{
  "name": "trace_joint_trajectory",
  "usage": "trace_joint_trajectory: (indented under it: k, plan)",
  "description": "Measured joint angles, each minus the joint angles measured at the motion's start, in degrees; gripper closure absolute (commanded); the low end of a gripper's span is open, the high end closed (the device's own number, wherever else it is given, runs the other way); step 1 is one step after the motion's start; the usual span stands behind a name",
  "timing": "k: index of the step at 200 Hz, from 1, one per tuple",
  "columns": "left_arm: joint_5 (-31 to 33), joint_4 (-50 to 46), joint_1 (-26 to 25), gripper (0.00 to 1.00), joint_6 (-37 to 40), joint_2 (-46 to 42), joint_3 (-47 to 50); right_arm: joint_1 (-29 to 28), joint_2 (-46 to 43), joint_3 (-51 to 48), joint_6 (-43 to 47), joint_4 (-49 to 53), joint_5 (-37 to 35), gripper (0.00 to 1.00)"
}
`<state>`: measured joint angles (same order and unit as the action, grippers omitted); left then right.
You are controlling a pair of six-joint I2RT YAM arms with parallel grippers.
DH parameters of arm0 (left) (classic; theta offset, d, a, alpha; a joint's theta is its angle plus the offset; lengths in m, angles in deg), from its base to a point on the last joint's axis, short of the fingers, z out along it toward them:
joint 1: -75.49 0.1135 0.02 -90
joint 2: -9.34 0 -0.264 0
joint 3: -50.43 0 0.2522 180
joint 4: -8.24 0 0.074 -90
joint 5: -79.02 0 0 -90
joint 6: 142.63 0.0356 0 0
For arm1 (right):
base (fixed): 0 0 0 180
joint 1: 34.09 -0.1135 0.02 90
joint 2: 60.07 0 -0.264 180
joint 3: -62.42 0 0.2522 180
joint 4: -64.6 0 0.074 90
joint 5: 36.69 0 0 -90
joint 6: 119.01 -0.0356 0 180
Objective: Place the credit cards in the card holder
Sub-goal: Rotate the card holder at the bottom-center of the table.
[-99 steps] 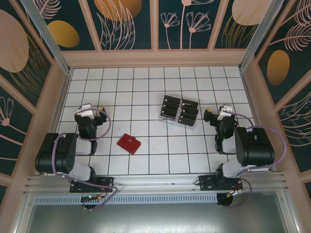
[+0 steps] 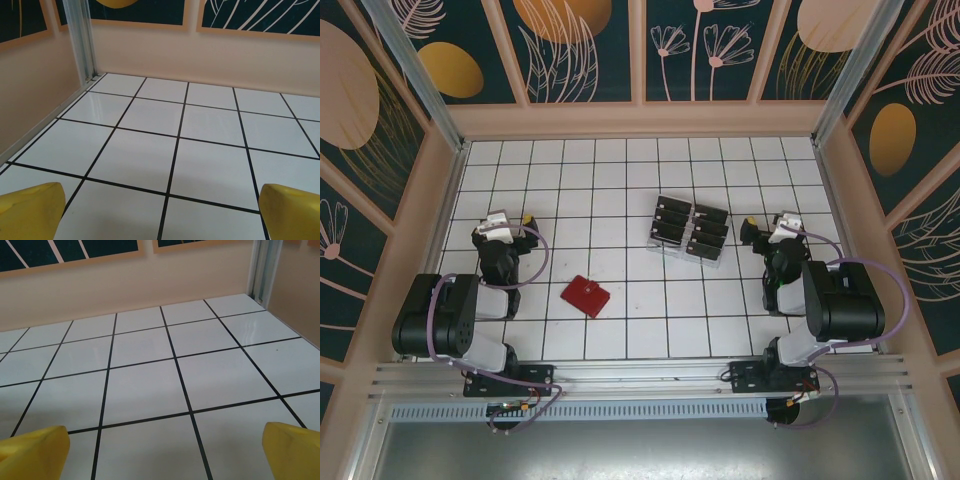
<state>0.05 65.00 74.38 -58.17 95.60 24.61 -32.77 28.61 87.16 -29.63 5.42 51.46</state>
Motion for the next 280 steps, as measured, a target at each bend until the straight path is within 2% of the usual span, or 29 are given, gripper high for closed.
trace_joint_trajectory:
  k: [148, 167, 201, 230, 248, 280]
  plan:
    - [0.11, -0.22, 0.0, 0.01, -0.02, 0.35, -0.74, 1.77, -0.02, 0.02, -1.73, -1.49, 2.36, 0.01]
    - [1.05, -5.79, 0.0, 0.01, -0.04, -1.84, -2.91, 1.75, -2.14, -0.02, -2.08, 0.2, 1.77, 0.01]
    - [3.41, -14.93, 0.0, 0.01, -0.72, -8.15, -9.29, 2.27, -15.58, 0.72, -4.35, 8.59, -0.48, 0.01]
    - [4.48, -24.46, 0.0, 0.02, -5.05, -13.03, -13.55, 4.42, -24.96, 6.62, -12.79, 20.5, -0.09, 0.01]
    - [4.28, -32.72, 0.0, 0.02, -10.14, -15.41, -17.44, 6.29, -29.14, 9.22, -18.47, 24.46, 5.4, 0.01]
    - [0.59, -47.23, -0.04, 0.02, -21.38, -20.15, -23.08, 5.92, -33.27, 13.88, -25.99, 32.13, 18.16, 0.15]
